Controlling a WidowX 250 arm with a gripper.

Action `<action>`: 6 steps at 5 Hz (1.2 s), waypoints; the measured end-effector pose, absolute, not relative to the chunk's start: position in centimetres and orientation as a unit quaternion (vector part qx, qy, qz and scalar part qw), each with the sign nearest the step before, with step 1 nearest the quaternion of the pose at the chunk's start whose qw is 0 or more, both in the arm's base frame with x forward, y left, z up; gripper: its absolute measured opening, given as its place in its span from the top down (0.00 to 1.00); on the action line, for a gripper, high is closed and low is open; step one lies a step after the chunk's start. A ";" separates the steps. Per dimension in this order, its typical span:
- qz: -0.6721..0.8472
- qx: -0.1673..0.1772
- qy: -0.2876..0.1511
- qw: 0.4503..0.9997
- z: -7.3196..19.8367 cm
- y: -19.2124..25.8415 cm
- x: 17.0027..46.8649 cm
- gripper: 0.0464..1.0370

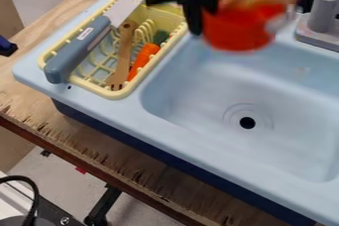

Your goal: Take the bucket out of the sink

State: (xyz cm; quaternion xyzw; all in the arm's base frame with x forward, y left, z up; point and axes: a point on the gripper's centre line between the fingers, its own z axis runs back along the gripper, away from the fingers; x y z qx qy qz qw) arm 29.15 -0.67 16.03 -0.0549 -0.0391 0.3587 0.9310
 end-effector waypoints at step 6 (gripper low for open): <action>0.438 -0.034 -0.025 0.898 11.8 -0.4 36.4 0.99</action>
